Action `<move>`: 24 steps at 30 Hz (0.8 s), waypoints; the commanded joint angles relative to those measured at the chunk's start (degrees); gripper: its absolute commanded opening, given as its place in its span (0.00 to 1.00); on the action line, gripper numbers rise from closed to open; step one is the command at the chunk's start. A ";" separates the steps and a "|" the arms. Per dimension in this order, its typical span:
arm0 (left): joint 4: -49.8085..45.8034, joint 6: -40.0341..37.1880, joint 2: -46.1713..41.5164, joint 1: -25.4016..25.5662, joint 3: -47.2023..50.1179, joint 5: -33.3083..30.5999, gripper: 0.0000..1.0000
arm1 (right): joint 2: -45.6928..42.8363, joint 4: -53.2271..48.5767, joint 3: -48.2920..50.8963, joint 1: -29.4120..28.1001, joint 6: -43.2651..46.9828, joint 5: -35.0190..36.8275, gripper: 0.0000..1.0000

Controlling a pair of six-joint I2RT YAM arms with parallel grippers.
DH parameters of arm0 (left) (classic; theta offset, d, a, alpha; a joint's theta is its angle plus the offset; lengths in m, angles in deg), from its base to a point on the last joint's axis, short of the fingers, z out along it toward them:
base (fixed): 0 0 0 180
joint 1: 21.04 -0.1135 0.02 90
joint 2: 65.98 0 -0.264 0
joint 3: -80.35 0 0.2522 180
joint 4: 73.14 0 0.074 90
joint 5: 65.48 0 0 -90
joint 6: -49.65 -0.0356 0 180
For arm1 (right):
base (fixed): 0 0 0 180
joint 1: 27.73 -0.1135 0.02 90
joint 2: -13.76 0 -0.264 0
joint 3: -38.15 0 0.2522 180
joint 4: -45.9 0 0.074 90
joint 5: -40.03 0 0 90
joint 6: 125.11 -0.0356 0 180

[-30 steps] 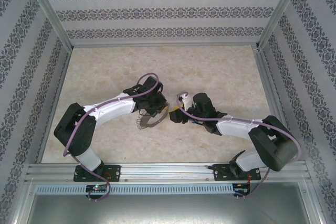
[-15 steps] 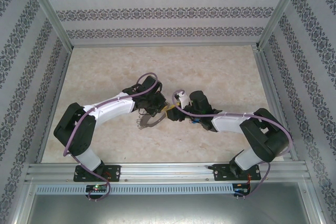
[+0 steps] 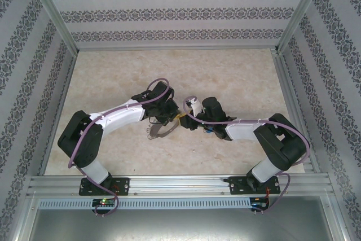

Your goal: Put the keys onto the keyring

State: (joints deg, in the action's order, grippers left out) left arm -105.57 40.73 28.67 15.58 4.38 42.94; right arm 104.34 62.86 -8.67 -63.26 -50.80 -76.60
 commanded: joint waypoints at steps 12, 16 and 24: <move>2.17 -0.50 -1.35 -0.80 -0.27 0.45 0.12 | 0.47 0.94 -2.73 -0.65 1.70 -2.33 0.00; 1.18 -4.08 -3.48 -1.74 -0.62 -2.12 0.39 | -0.18 0.61 -2.97 0.13 1.62 -3.54 0.00; -4.26 -18.26 -13.06 -5.24 -2.65 -12.90 0.77 | -4.07 -1.27 -5.11 3.83 0.27 -9.75 0.00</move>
State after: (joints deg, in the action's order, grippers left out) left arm -107.15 30.26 19.40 11.85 4.05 35.86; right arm 102.90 60.98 -11.32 -60.57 -50.18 -82.04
